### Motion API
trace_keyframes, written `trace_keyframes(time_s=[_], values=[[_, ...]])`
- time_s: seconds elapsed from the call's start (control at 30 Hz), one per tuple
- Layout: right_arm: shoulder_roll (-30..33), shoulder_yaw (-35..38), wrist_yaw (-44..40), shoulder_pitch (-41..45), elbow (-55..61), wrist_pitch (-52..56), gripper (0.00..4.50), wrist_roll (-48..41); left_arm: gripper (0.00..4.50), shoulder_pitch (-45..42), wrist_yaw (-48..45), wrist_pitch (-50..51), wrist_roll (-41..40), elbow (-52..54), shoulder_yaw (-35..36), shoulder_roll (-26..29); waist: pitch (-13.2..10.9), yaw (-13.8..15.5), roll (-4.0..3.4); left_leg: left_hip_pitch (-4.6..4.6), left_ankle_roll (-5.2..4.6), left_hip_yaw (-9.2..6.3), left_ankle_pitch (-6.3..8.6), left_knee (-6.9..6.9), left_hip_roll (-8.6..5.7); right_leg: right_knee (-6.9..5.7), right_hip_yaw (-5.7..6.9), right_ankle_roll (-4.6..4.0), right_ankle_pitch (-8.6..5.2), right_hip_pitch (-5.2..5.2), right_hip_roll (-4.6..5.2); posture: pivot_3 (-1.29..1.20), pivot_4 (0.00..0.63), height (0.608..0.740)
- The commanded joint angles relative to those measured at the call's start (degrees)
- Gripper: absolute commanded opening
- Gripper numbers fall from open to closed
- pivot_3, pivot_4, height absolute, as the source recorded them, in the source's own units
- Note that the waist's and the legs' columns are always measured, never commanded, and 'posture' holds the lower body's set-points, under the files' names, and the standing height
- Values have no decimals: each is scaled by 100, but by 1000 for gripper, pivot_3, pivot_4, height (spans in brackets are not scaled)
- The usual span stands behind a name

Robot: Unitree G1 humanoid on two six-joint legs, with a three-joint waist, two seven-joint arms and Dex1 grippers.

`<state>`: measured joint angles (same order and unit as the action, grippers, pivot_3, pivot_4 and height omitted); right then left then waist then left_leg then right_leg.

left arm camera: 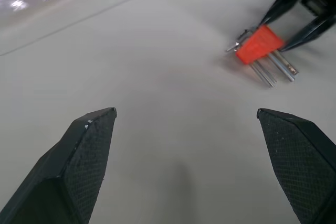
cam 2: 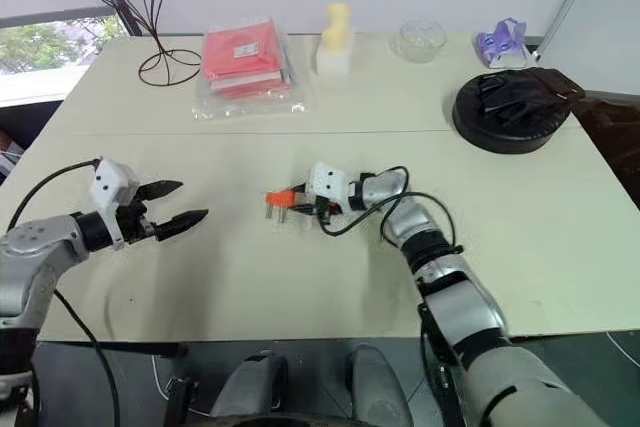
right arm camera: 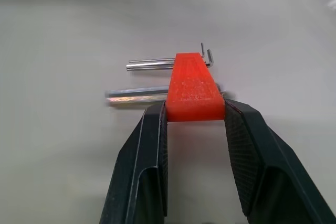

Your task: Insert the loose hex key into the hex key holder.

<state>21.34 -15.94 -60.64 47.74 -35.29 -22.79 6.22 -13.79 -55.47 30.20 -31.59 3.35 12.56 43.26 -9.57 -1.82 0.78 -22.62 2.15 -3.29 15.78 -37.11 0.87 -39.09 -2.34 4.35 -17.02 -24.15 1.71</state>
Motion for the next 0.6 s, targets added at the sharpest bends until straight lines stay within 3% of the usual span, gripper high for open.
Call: trace_keyframes(time_s=[0.03, 0.17, 0.33, 0.6], values=[[317, 176, 204, 468, 733, -771, 985, 86, 4500, -693, -307, 845, -989, 179, 179, 23, -1, -37, 1, 0, 0, 1, 0, 0, 0, 1, 0, 0, 0, -2, -2, 0, 150, 740], [689, 371, 583, 828, 586, -1496, 985, 137, 4500, -1623, -799, 1496, -1469, -110, -40, 159, -1, -105, 3, 11, -1, 4, 0, 5, 1, -4, -2, 0, 0, -1, -16, 0, 150, 740], [837, 510, 939, 905, 696, -2049, 985, 1, 4500, -2969, -1442, 1139, -909, -1496, -605, 39, -2, -92, 2, 14, 0, 13, -1, 5, -2, -3, -5, -1, -1, -2, -25, 0, 150, 740], [807, 552, 1506, 775, 1381, -2184, 985, 11, 4500, -4269, -2398, 705, -256, -3179, -1178, -313, -6, -79, 1, 9, 26, 22, -16, 4, -6, -2, -4, -2, -1, -5, -27, 0, 150, 740]])
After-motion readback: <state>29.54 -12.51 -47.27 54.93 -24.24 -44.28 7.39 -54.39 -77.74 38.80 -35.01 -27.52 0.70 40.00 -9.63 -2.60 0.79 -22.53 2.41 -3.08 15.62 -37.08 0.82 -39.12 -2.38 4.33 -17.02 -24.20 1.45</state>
